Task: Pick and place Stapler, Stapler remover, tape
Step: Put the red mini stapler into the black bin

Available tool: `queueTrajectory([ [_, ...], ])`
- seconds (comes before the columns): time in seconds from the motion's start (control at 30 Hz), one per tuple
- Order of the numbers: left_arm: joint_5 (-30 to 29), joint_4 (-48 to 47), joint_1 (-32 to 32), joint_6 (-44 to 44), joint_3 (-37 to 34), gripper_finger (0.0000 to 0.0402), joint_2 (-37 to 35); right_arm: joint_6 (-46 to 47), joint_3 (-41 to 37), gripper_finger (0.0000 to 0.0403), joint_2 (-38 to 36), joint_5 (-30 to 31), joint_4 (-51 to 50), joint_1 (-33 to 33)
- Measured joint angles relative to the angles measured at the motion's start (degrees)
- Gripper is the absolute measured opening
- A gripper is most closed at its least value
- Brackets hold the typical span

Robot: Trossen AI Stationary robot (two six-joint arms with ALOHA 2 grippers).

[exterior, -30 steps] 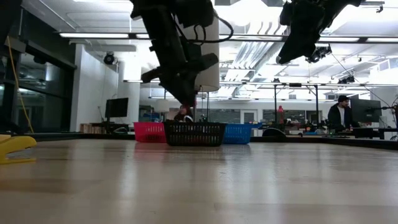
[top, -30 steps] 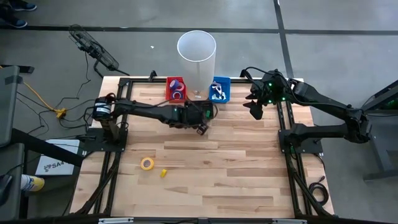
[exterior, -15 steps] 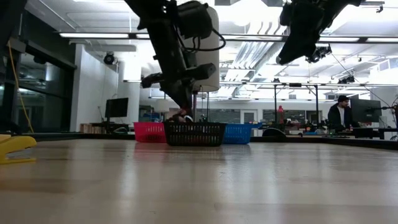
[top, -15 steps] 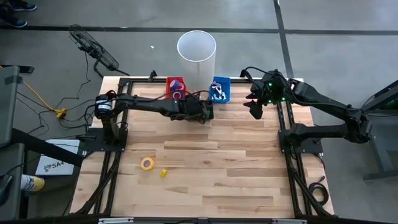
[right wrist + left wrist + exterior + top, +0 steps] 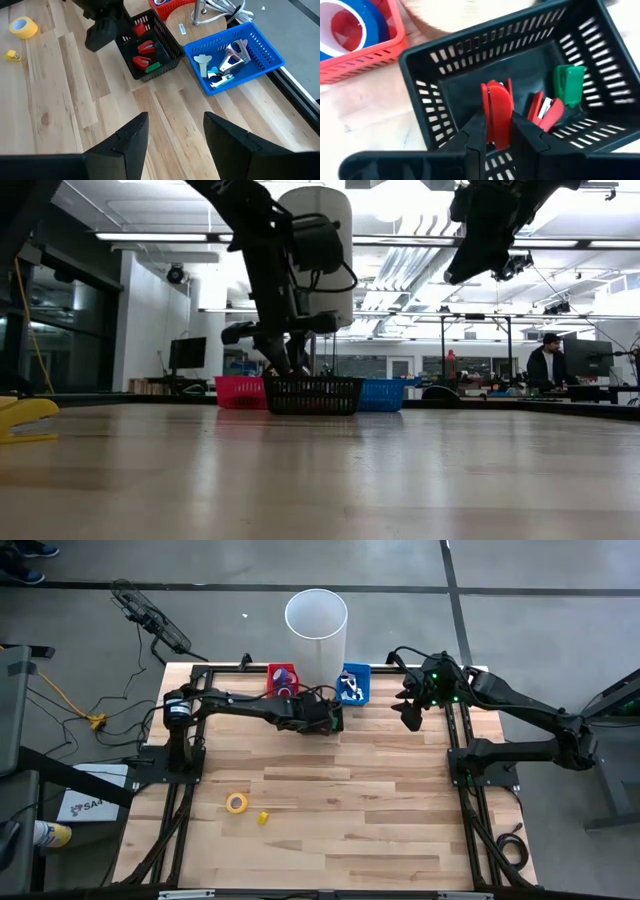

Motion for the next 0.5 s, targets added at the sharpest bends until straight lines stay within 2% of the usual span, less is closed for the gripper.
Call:
queueTrajectory([
  [0.5,0.9,-3.3,0.4,-1.7,0.0,0.0056,0.0,0.2,0.0,0.0181,0.0,0.0,-0.2,0.0],
])
